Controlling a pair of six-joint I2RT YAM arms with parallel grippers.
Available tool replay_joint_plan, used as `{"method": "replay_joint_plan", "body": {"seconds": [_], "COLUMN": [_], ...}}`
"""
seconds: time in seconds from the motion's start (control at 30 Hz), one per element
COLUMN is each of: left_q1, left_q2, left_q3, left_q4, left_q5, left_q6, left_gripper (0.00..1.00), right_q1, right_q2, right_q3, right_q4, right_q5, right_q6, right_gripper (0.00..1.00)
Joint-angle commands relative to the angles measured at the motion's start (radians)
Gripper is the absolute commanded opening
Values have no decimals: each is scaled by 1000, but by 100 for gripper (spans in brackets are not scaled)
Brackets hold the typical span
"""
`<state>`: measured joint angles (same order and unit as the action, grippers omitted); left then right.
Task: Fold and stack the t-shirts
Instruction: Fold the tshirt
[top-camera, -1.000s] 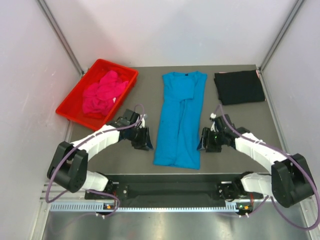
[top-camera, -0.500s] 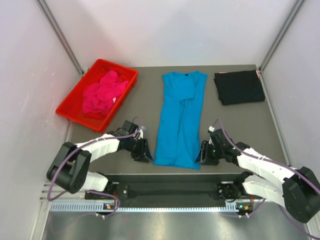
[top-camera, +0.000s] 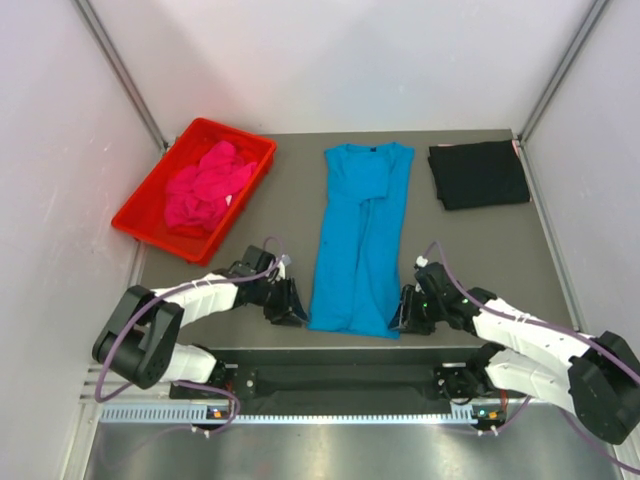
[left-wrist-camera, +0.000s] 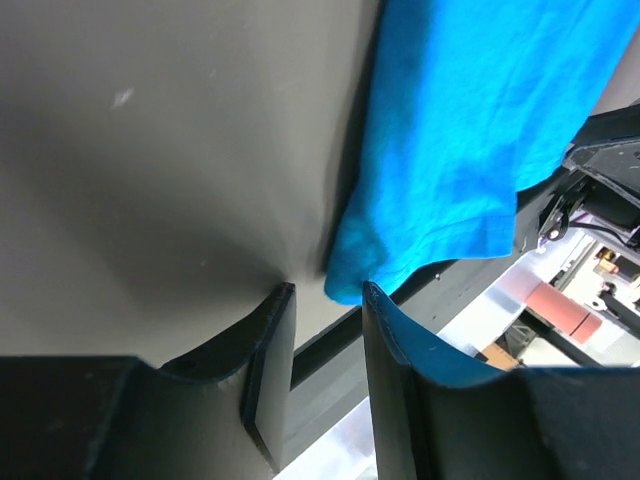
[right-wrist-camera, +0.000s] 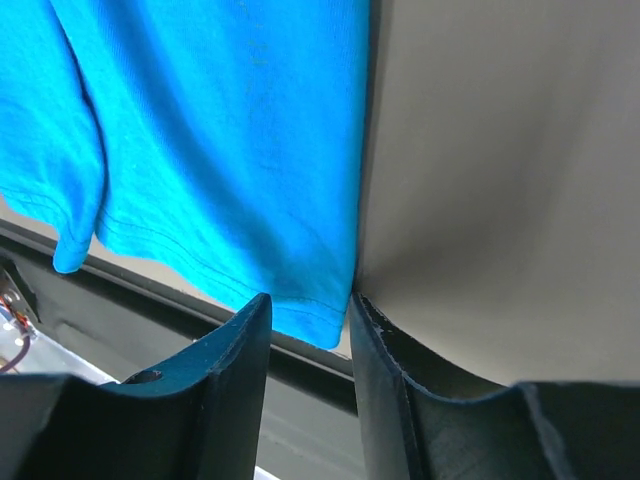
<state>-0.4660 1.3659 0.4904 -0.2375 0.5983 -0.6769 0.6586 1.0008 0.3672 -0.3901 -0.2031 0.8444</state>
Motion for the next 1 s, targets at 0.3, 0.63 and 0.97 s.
{"method": "replay_joint_plan", "body": {"seconds": [0.3,0.63,0.97], "left_q1": [-11,-20,-31], "left_q2": [-22,-14,-76], "left_q3": [-47,-61,-59], "left_q4": [99,127,12], "left_q5": [29,31,-25], "left_q6": [-38,-58,-121], "left_gripper": [38,27,0], "right_q1": [56,75,76], "right_q2": [-36,-54,-142], "right_q3": [-22,-39,-5], "right_q4": [13,-4,-139], "right_q5": [42,77,129], "right_q6": [71,96,85], "right_gripper": [38,21,0]}}
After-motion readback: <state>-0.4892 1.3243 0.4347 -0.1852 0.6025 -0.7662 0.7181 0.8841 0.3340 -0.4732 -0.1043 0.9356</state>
